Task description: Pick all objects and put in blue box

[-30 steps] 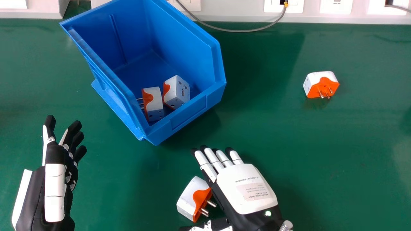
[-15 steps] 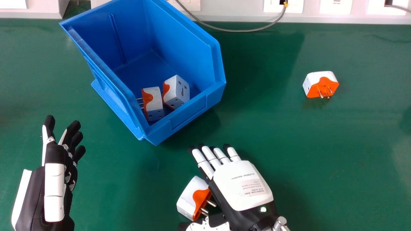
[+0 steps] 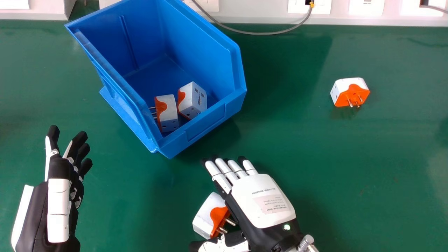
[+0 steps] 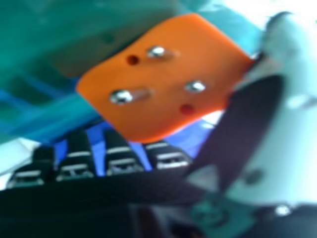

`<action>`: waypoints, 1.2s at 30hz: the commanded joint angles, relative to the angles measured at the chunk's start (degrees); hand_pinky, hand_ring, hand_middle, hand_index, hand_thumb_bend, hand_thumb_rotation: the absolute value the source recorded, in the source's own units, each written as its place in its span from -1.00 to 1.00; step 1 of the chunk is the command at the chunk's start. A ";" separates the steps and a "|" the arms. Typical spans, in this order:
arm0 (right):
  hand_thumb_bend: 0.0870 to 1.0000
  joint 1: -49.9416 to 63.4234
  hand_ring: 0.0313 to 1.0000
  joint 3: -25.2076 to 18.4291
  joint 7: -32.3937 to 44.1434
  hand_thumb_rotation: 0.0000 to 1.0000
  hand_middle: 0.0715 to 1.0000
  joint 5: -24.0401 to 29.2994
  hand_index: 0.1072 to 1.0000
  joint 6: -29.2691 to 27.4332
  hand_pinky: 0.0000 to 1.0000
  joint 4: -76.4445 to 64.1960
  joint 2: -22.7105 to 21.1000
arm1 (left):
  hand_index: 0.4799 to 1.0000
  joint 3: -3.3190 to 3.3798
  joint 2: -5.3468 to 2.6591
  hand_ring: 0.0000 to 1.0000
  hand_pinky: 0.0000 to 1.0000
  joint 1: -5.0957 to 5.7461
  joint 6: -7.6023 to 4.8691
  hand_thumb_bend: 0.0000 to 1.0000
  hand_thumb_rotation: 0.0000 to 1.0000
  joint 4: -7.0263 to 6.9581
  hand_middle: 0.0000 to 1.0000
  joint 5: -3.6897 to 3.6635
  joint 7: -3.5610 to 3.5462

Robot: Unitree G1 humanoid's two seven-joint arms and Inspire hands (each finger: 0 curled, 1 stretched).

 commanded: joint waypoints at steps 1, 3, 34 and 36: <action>-0.46 -0.29 -0.59 -0.62 0.58 -0.63 -0.51 0.60 -0.47 0.53 -0.69 -2.05 0.19 | 1.00 0.63 0.51 0.93 0.93 0.00 -0.72 0.79 1.00 -0.76 0.92 -0.29 0.08; -0.46 -0.16 -0.59 -0.74 1.11 -0.63 -0.51 0.69 -0.45 0.83 -0.69 -2.41 0.23 | 1.00 0.49 0.38 0.93 0.93 0.36 -0.48 0.79 1.00 -1.55 0.92 -0.18 0.25; -0.50 3.77 -0.69 -5.25 10.78 -0.83 -0.59 4.90 -0.50 2.07 -0.76 -23.59 -1.44 | 1.00 0.28 0.47 0.93 0.93 0.56 0.08 0.81 1.00 -2.14 0.92 0.30 0.94; -0.49 3.48 -0.70 -6.46 12.15 -0.84 -0.61 5.71 -0.55 2.05 -0.77 -26.88 -1.27 | 1.00 0.26 0.53 0.94 0.93 0.34 0.15 0.80 1.00 -2.03 0.93 0.36 1.00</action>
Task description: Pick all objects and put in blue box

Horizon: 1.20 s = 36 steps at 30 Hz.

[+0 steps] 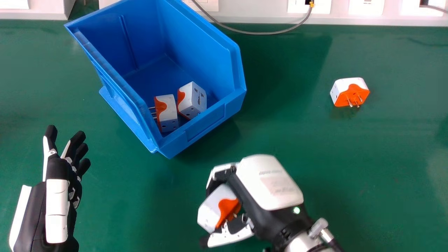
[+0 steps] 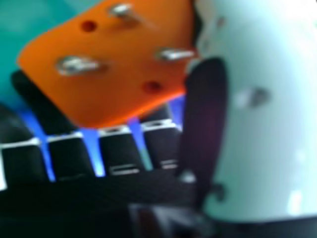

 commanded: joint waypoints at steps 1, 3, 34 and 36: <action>-0.48 -0.92 -0.71 -1.64 1.10 -0.85 -0.62 1.45 -0.58 -0.43 -0.78 -4.92 0.70 | 1.00 0.34 0.58 0.93 0.93 -0.40 -0.38 0.80 1.00 -0.64 0.92 0.32 0.14; -0.48 -3.11 -0.73 -2.83 2.00 -0.85 -0.64 2.58 -0.60 -0.70 -0.80 -6.67 1.59 | 1.00 0.36 0.72 0.93 0.93 -0.82 -0.39 0.80 1.00 -0.22 0.92 0.41 0.17; -0.30 -60.91 -0.86 -3.14 -16.14 -0.83 -0.77 -0.73 -0.32 -2.46 -0.91 54.48 15.28 | 1.00 1.03 1.27 0.95 0.93 -0.36 -0.19 0.79 1.00 -0.24 0.94 -0.29 -0.66; -0.25 -62.68 -0.86 -3.14 -17.00 -0.88 -0.77 -0.11 -0.33 -2.24 -0.91 57.34 16.02 | 1.00 1.09 1.19 0.95 0.93 -0.21 -0.32 0.79 1.00 -0.17 0.94 -0.41 -0.88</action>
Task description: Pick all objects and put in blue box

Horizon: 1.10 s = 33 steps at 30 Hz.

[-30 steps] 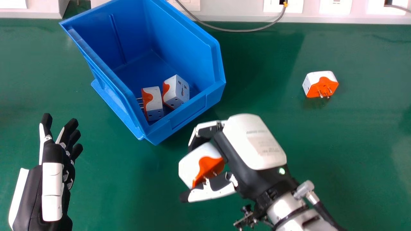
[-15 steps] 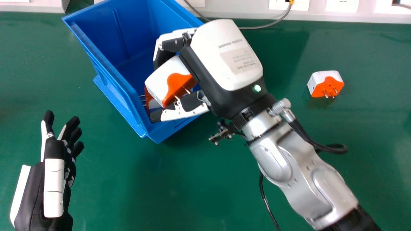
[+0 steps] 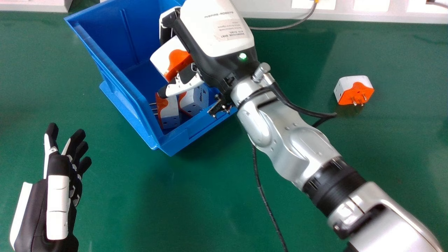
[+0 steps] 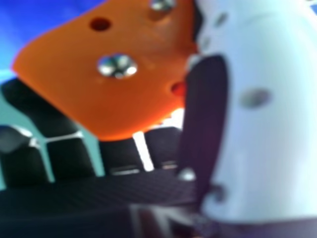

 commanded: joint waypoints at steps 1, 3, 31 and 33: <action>-0.22 -4.91 -0.87 -0.19 -2.78 -0.90 -0.78 0.89 -0.35 0.28 -0.91 2.21 1.40 | 1.00 0.46 0.46 0.95 0.93 0.66 -1.10 0.79 1.00 -0.86 0.94 -0.32 -0.32; -0.15 -6.85 -0.89 -0.08 -3.89 -0.92 -0.82 1.49 -0.41 0.64 -0.93 5.76 2.64 | 1.00 0.39 0.26 0.95 0.94 0.98 -1.27 0.79 1.00 -1.11 0.94 -0.32 -0.44; 0.22 -7.36 1.00 8.22 0.92 0.09 1.00 -0.13 1.00 6.01 1.00 7.43 1.23 | 1.00 -0.44 -0.13 0.93 0.90 1.92 -0.28 0.83 1.00 -3.55 0.93 0.80 0.61; 0.20 -7.08 1.00 7.95 0.55 0.08 1.00 0.18 1.00 6.34 1.00 7.01 1.31 | 1.00 -0.48 -0.18 0.93 0.90 1.93 -0.18 0.83 1.00 -3.76 0.93 0.98 0.78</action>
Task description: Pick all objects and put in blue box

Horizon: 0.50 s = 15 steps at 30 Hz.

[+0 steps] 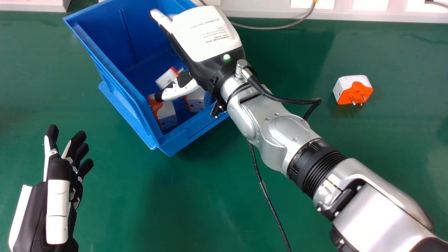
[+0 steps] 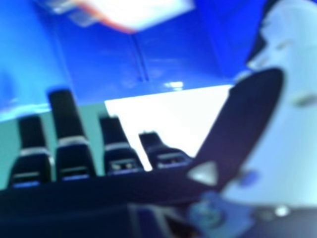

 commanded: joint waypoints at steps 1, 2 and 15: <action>0.19 -0.77 1.00 -0.82 -1.75 0.09 1.00 0.63 1.00 0.40 1.00 -2.20 0.36 | 1.00 0.19 0.36 0.93 0.90 0.04 -0.23 0.83 1.00 -1.33 0.93 0.38 0.38; 0.18 -0.60 1.00 -1.01 -1.88 0.09 1.00 0.89 1.00 0.41 1.00 -2.45 0.38 | 1.00 0.19 0.39 0.93 0.90 -0.11 -0.29 0.83 1.00 -1.10 0.93 0.38 0.38; 0.04 12.29 1.00 -1.73 -5.55 -0.03 1.00 -1.15 1.00 1.23 1.00 -23.98 -5.82 | 1.00 0.39 0.50 0.92 0.90 -0.99 -0.12 0.83 1.00 -0.29 0.93 0.06 0.38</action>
